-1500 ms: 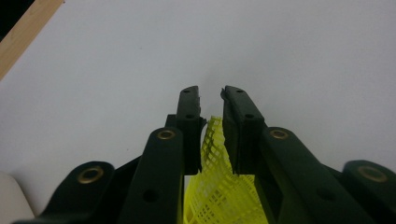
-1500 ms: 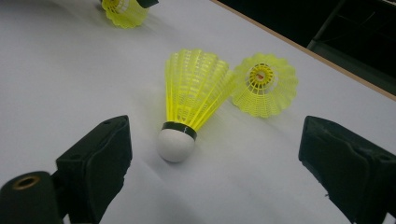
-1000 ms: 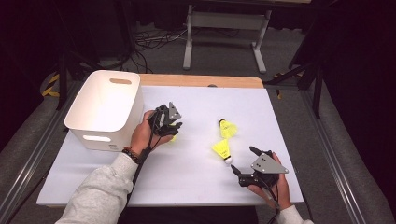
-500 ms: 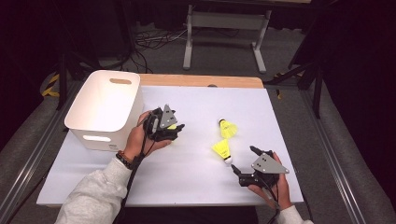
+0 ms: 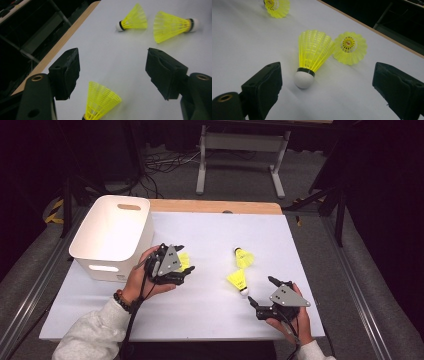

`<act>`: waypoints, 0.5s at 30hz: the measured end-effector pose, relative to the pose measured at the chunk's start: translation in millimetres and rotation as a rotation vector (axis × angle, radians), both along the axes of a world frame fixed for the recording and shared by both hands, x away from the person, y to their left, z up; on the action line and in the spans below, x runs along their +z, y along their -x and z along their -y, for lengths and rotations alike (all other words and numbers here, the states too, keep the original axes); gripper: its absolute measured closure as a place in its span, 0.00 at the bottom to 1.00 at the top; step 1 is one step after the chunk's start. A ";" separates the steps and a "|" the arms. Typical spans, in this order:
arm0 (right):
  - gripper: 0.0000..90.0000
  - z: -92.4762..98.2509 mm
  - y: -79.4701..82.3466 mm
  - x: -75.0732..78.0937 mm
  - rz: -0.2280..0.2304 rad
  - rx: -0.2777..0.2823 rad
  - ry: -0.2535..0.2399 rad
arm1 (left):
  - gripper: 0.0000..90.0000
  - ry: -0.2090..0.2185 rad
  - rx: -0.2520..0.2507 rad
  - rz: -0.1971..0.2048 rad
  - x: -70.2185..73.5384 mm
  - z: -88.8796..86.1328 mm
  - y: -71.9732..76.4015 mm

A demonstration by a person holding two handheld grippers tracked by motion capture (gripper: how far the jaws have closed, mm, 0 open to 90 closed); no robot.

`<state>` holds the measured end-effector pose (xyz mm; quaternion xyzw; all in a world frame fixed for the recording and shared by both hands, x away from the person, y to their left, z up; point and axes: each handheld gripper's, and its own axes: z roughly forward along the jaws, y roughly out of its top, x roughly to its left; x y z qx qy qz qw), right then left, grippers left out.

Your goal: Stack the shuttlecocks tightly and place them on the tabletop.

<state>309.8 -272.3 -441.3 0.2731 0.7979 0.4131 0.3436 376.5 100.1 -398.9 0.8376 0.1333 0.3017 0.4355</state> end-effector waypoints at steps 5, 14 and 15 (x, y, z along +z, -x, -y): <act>0.11 0.0 -0.3 0.4 0.000 0.001 -0.002 | 0.26 0.005 -0.051 0.010 -5.3 -15.6 16.3; 0.10 -1.2 -0.1 1.0 -0.002 -0.005 -0.012 | 0.24 0.000 -0.107 0.028 -24.5 -38.2 41.5; 0.10 -1.2 -0.1 1.0 -0.002 -0.005 -0.012 | 0.24 0.000 -0.107 0.028 -24.5 -38.2 41.5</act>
